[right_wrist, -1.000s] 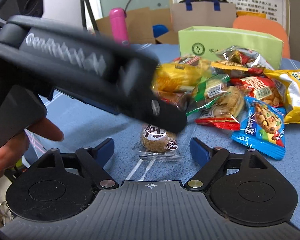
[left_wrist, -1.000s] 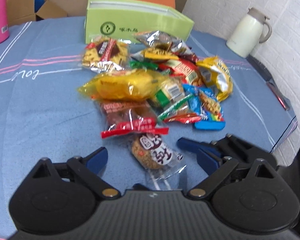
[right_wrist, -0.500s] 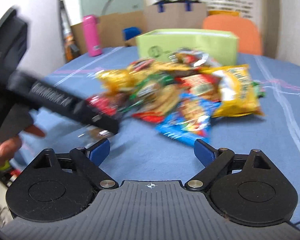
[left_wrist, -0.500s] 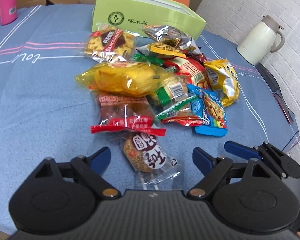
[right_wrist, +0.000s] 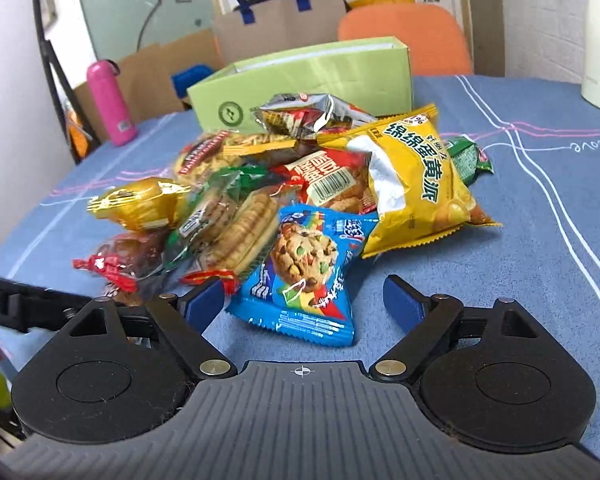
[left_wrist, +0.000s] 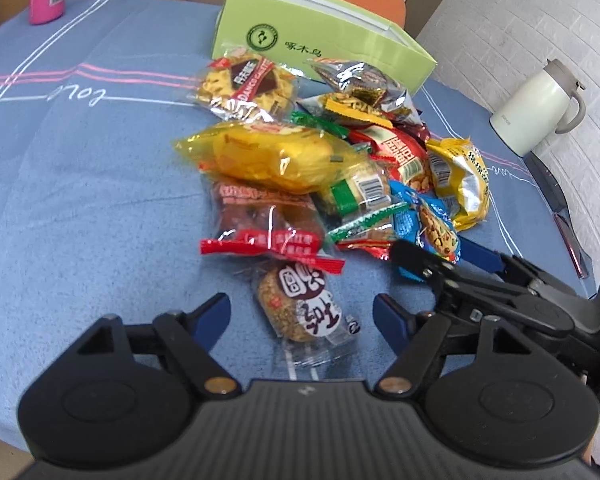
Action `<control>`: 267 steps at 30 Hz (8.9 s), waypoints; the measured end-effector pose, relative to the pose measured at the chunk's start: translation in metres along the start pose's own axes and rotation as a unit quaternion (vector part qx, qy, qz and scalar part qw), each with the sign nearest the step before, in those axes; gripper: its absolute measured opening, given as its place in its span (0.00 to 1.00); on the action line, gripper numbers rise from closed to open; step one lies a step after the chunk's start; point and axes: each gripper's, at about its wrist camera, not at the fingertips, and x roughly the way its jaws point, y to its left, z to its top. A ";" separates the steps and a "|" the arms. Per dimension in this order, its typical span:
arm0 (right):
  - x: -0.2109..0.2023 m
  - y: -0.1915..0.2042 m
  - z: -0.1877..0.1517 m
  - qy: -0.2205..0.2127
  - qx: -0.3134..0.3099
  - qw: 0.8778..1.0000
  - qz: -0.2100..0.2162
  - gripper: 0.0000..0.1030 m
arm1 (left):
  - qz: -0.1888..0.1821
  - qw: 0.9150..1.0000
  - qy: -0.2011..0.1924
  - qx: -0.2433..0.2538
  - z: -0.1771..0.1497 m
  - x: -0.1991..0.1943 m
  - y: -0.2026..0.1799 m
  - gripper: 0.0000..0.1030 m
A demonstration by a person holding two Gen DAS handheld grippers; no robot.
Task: Organize snacks
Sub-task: 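Grasp the round cookie packet with left tool while right tool grasps blue packet, then lower round cookie packet into green box with left tool while right drops blue packet, then move the left tool back to the pile and grasp the brown date packet, then carry the date packet into the green box and open the left tool, then reach the left tool into the pile and grasp the yellow egg-yolk pie bag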
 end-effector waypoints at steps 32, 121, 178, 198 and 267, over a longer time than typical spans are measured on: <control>-0.013 -0.034 0.136 -0.116 -0.091 0.987 0.063 0.42 | -0.066 0.982 -0.146 0.104 0.179 -0.006 -0.019 0.35; 0.031 0.097 0.009 0.034 -0.080 0.984 0.155 0.72 | -0.086 0.994 0.016 0.064 0.054 0.023 0.053 0.68; 0.040 -0.016 0.169 -0.145 -0.101 0.979 0.100 0.85 | -0.088 0.981 -0.154 0.083 0.172 0.005 0.013 0.73; -0.036 -0.062 0.026 -0.100 -0.029 0.995 0.003 0.90 | -0.020 0.995 -0.057 0.077 0.052 0.049 -0.017 0.73; 0.002 -0.055 0.019 -0.033 -0.054 0.997 0.040 0.44 | -0.232 0.966 0.031 0.114 0.106 0.076 -0.105 0.40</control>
